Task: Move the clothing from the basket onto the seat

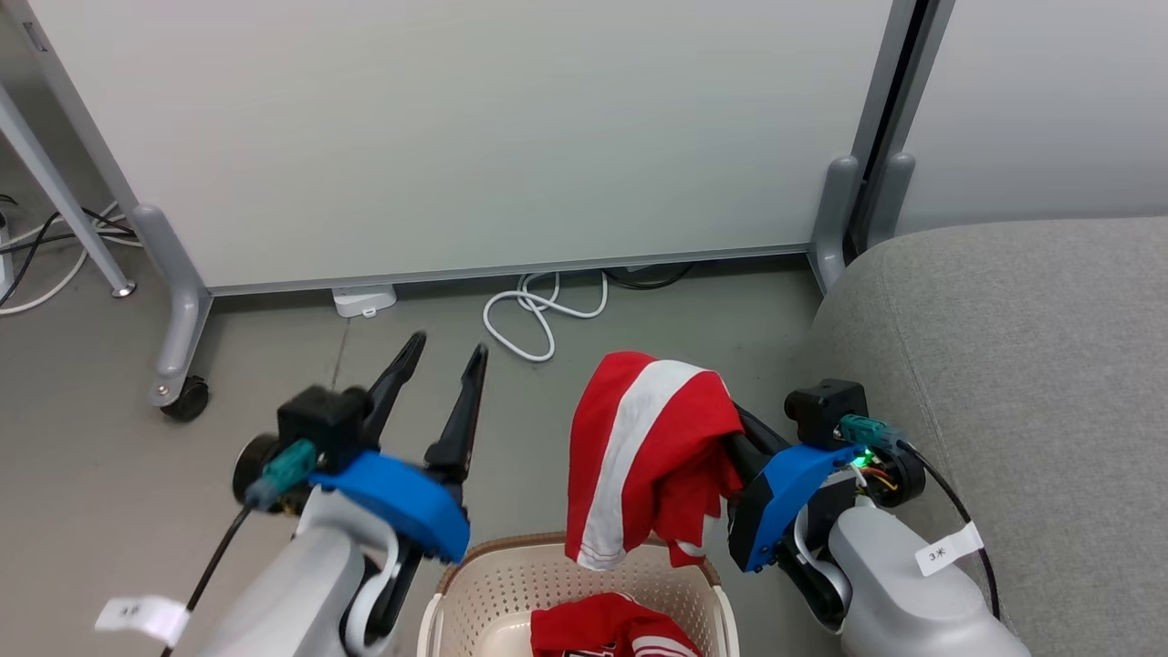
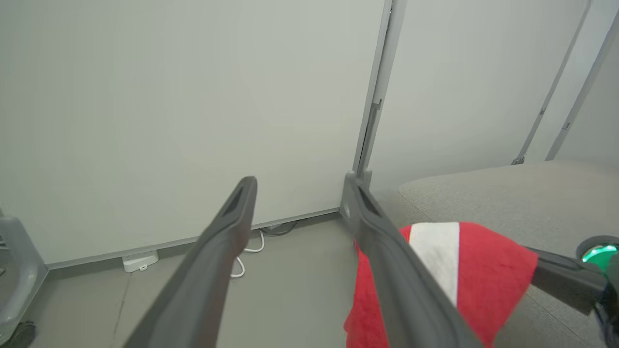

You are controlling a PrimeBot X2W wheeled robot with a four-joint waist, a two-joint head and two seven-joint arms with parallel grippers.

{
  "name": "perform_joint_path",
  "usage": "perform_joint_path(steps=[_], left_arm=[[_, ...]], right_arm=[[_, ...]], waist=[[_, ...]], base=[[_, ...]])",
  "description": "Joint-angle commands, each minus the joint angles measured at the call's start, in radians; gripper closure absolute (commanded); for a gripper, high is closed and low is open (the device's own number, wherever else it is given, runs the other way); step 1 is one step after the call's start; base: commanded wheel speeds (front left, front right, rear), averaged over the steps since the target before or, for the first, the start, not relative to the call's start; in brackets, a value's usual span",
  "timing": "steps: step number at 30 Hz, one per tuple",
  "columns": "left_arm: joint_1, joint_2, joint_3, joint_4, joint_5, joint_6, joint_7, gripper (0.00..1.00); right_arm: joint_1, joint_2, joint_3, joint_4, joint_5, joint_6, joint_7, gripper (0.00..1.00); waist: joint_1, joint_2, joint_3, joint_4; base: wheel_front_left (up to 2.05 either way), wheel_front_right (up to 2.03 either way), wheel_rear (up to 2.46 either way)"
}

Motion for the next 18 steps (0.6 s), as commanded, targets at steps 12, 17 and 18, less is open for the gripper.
perform_joint_path(steps=[12, 17, 18], left_arm=[[0.355, 0.022, 0.238, -0.205, 0.176, -0.02, -0.005, 0.0], [0.406, 0.0, 0.299, -0.226, 0.211, -0.036, -0.005, 0.0], [0.411, -0.006, 0.312, -0.231, 0.217, -0.038, -0.005, 0.0]], right_arm=[[0.011, -0.004, -0.039, -0.021, -0.027, 0.0, -0.012, 1.0], [0.009, -0.004, -0.045, -0.052, -0.031, 0.0, -0.015, 1.0], [0.006, -0.004, -0.048, -0.059, -0.034, 0.0, -0.015, 1.0]], waist=[[0.0, 0.0, 0.006, -0.059], [0.0, 0.0, 0.014, -0.147], [0.0, 0.0, 0.018, -0.171]], base=[[0.0, 0.0, 0.0], [0.0, 0.0, 0.0], [0.0, 0.0, 0.0]])
